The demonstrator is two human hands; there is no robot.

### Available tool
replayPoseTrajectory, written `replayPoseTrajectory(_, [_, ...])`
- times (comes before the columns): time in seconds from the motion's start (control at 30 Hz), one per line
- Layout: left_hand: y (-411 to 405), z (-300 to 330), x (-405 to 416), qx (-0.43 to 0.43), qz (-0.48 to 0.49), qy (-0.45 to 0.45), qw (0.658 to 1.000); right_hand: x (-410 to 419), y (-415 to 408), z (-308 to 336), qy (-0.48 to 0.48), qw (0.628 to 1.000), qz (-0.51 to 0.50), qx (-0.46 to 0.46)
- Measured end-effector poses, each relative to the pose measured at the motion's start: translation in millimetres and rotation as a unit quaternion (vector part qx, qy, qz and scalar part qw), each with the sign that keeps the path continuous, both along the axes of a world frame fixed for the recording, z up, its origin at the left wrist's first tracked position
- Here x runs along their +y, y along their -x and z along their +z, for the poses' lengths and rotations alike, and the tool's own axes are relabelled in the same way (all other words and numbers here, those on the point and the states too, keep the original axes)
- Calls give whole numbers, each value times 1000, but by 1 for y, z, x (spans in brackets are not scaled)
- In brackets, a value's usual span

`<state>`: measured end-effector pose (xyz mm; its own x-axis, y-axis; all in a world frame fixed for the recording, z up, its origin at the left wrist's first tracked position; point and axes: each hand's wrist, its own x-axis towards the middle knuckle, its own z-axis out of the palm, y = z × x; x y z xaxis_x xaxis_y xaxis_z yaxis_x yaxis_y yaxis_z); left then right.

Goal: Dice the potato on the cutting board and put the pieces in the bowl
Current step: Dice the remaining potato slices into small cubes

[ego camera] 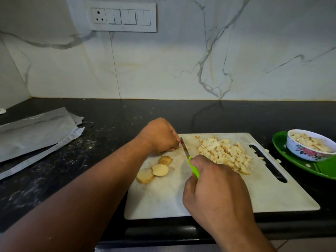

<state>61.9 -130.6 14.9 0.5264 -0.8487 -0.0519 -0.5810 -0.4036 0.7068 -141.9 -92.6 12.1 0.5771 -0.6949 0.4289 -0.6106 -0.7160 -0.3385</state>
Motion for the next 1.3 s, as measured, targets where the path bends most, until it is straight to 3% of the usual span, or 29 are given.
replayPoseTrajectory(0.23, [3, 2, 1, -43, 8, -13, 999, 3, -1, -5, 6, 1000, -19, -2])
replayPoseTrajectory(0.7, [4, 3, 5, -31, 4, -13, 999, 1, -5, -9, 5, 999, -36, -28])
replayPoseTrajectory(1.07, [9, 4, 1, -128, 0, -28, 991, 10, 10, -10, -22, 1000, -2, 13])
replayPoseTrajectory(1.2, [8, 5, 2, -122, -11, -35, 992, 19, 28, -6, -38, 999, -6, 13])
replayPoseTrajectory(1.3, [5, 6, 6, -42, -26, -24, 998, 19, 33, -1, -29, 999, -14, 4])
